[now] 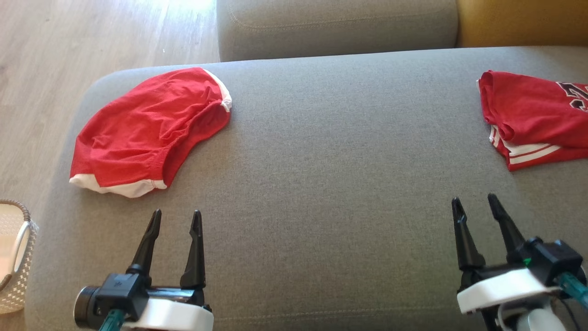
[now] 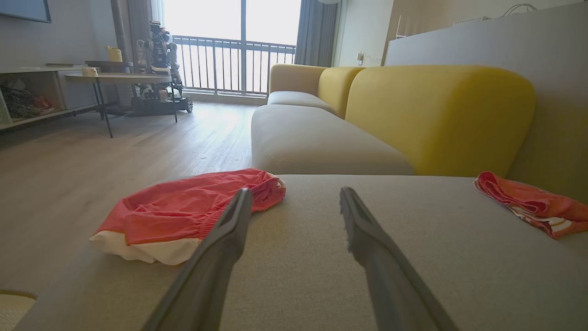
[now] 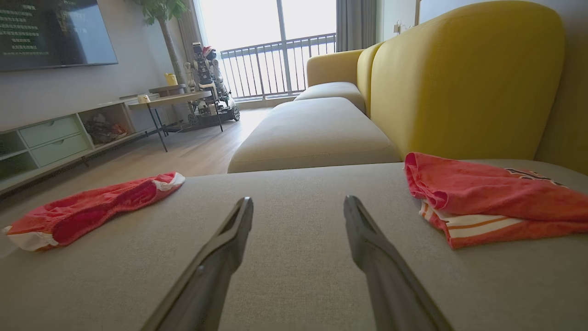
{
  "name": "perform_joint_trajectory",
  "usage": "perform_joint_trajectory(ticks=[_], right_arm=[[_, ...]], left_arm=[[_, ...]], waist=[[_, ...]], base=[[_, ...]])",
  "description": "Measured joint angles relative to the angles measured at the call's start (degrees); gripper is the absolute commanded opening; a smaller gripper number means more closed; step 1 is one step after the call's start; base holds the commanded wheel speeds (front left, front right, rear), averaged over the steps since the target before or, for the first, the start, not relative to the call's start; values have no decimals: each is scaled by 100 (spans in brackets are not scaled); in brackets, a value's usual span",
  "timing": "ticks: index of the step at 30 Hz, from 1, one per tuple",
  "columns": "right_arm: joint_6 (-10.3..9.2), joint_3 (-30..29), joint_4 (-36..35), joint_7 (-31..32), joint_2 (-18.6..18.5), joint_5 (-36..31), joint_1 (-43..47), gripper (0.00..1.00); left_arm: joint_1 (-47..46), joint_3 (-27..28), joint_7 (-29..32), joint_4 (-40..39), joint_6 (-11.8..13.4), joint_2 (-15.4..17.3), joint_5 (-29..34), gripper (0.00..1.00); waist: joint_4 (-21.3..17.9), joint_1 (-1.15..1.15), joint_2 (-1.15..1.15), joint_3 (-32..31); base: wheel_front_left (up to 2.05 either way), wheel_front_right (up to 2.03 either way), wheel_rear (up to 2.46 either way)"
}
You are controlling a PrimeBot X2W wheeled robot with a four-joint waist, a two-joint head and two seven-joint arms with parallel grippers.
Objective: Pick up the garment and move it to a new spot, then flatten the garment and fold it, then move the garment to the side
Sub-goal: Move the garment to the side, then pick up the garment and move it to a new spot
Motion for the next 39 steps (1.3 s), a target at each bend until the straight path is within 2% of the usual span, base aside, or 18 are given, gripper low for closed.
perform_joint_trajectory(ticks=[20,25,31,39], right_arm=[[0,-31,37,0,2,-85,178,100],[0,-8,43,0,3,-81,199,100],[0,45,20,0,7,60,303,100],[0,233,33,0,22,58,433,100]], left_arm=[[151,-18,0,147,105,3,165,100],[152,-51,0,219,177,3,165,100],[150,-83,0,209,253,2,40,100],[190,24,0,220,296,7,-197,100]], waist=[[74,0,0,-111],[208,0,0,-131],[559,0,0,-109],[1380,0,0,-98]], base=[[0,0,0],[0,0,0],[0,0,0],[0,0,0]])
